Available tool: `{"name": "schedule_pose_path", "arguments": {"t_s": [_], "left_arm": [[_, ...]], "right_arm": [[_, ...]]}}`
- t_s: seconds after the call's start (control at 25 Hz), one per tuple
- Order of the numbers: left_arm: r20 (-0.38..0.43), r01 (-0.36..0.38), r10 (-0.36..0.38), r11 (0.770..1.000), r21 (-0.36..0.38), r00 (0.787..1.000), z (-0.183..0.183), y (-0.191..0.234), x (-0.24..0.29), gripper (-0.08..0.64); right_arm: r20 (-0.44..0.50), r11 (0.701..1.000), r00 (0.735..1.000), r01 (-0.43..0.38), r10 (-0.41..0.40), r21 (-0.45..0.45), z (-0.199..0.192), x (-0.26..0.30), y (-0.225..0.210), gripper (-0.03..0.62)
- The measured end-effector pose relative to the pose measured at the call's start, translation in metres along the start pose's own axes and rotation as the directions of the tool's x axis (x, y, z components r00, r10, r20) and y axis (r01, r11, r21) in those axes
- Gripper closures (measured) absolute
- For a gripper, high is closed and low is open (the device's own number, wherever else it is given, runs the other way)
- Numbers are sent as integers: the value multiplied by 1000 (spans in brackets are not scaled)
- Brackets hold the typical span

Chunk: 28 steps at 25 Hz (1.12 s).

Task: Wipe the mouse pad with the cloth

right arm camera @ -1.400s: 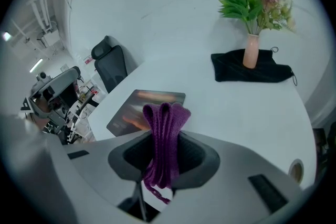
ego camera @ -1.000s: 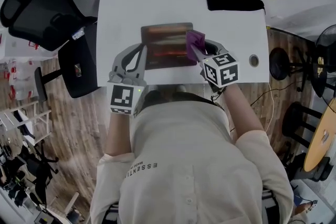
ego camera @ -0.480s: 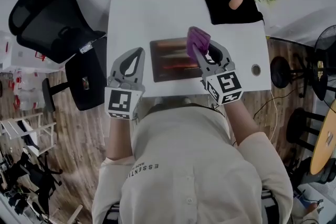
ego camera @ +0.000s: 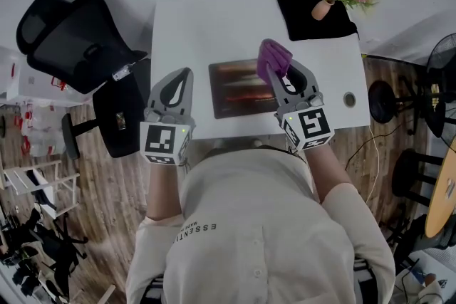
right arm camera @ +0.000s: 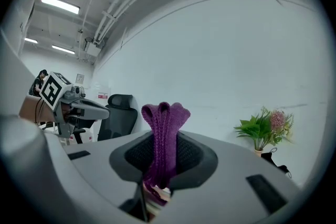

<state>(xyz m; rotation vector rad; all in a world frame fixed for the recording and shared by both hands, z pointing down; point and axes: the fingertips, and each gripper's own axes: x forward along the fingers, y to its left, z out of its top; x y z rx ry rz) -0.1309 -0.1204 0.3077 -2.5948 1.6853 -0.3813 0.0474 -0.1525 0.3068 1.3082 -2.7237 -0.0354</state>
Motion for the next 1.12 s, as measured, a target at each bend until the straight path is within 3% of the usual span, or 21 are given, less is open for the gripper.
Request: {"name": "schedule_pose_path", "arguments": {"t_s": [1.12], "left_arm": [[2, -28, 29, 999, -37, 1000, 1, 11, 12, 560]], "right_arm": [[-32, 999, 999, 32, -33, -22, -4, 6, -6, 502]]}}
